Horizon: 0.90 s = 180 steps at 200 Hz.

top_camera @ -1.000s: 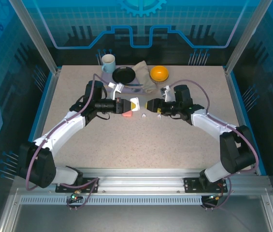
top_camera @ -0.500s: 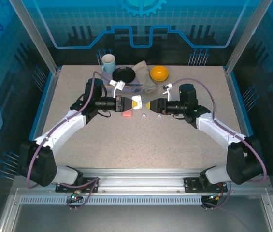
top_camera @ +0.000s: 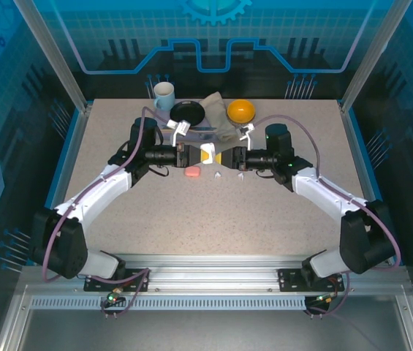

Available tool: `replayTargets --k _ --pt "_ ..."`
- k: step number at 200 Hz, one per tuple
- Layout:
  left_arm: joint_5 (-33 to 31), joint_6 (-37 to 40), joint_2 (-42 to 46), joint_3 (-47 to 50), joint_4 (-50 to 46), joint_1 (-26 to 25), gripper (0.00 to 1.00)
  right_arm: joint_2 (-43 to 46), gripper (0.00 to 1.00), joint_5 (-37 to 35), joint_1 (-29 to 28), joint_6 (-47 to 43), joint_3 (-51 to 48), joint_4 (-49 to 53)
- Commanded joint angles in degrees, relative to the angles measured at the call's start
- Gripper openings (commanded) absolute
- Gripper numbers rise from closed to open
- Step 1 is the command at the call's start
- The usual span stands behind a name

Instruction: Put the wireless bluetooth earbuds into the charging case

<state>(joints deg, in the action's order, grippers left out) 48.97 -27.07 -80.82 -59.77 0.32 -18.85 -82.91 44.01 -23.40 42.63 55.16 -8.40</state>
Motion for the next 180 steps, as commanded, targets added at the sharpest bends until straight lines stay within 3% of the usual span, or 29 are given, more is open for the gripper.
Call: replayTargets --k 1,180 --pt "1.7 -0.8 -0.6 -2.1 2.1 0.0 0.03 -1.3 0.41 0.8 -1.0 0.4 2.0 -1.2" --pt "1.1 -1.7 -1.3 -2.8 3.7 -1.0 0.04 -3.3 0.23 1.3 -1.3 0.8 3.1 -2.2"
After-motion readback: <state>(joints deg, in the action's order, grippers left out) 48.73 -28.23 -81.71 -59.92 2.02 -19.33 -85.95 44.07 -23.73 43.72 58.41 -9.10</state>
